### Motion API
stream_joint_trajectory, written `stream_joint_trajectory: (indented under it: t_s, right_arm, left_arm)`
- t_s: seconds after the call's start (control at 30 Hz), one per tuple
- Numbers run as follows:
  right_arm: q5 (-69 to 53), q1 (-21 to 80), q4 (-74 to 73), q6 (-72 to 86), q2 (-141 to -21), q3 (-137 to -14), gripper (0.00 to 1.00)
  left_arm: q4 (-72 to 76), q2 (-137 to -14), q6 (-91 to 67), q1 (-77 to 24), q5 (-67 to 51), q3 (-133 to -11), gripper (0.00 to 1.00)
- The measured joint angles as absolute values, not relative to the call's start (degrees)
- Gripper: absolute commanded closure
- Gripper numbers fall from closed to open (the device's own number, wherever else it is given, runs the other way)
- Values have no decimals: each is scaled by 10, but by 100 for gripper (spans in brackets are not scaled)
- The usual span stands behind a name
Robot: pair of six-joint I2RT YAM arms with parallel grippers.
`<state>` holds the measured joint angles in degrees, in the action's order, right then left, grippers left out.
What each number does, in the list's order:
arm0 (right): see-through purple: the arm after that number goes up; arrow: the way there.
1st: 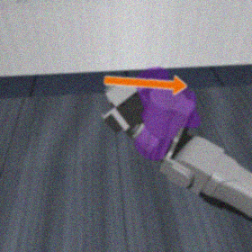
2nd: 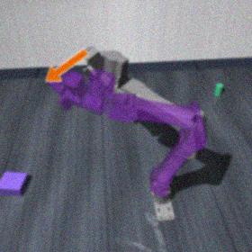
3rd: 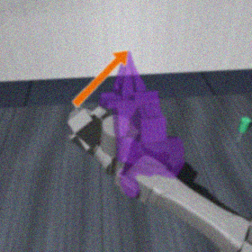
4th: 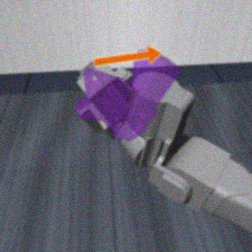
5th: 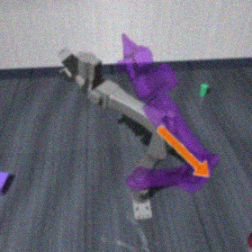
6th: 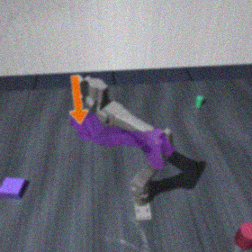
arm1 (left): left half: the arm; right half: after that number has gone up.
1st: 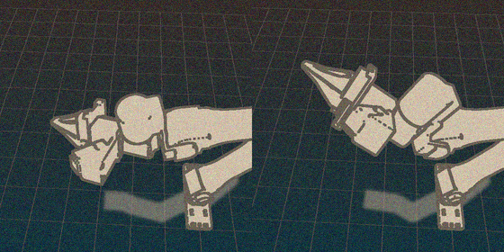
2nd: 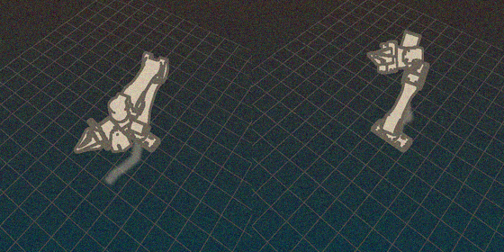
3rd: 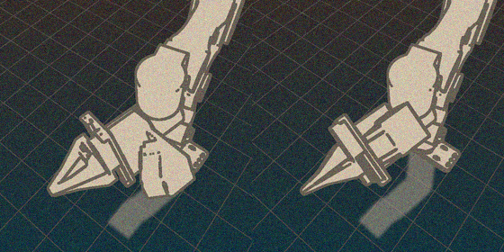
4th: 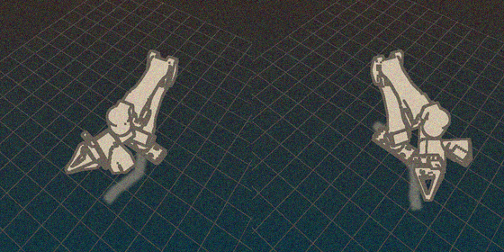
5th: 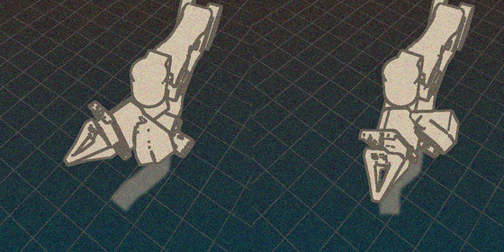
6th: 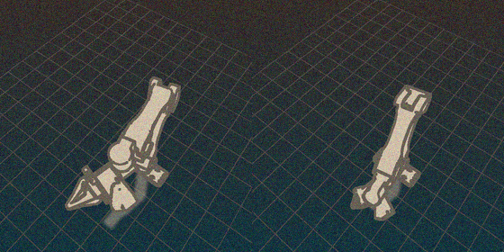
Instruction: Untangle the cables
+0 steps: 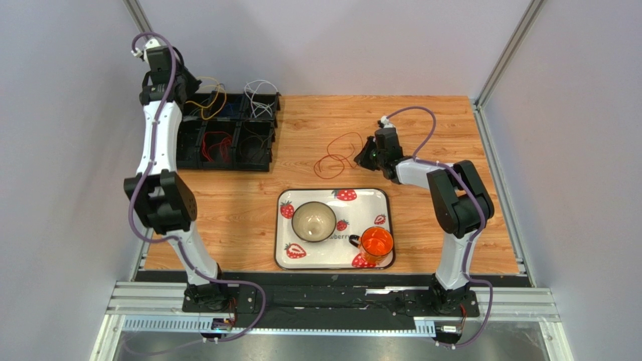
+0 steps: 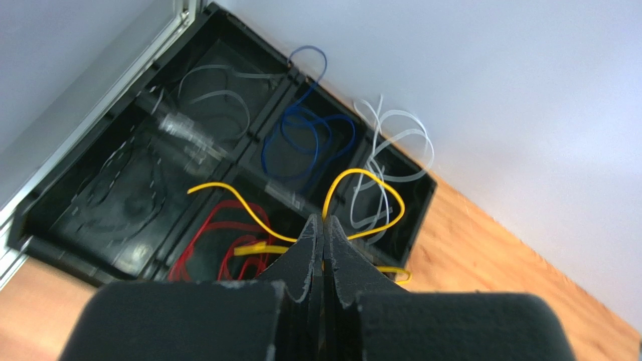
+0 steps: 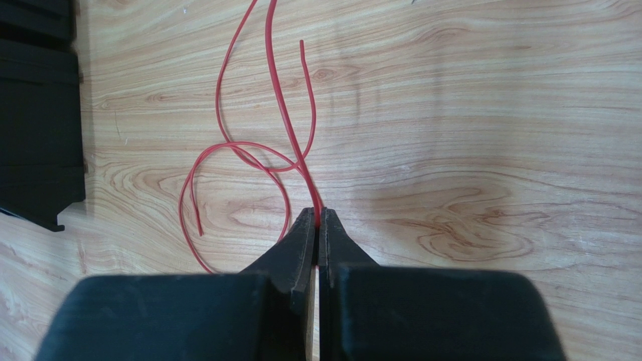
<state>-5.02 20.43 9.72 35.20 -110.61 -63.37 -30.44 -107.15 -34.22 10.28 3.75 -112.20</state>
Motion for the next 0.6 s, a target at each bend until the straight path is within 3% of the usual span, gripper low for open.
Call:
stream_joint_trajectory:
  t_s: [0.17,0.6]
  right_arm:
    - [-51,204,98,352,-1106,-636,100]
    - [-57,202,101,354,-1116,-644,100]
  left_arm:
    - [-305,-1181,-366,103,78,-1209,100]
    - [-249,-1293,-431,115,178,-1331,100]
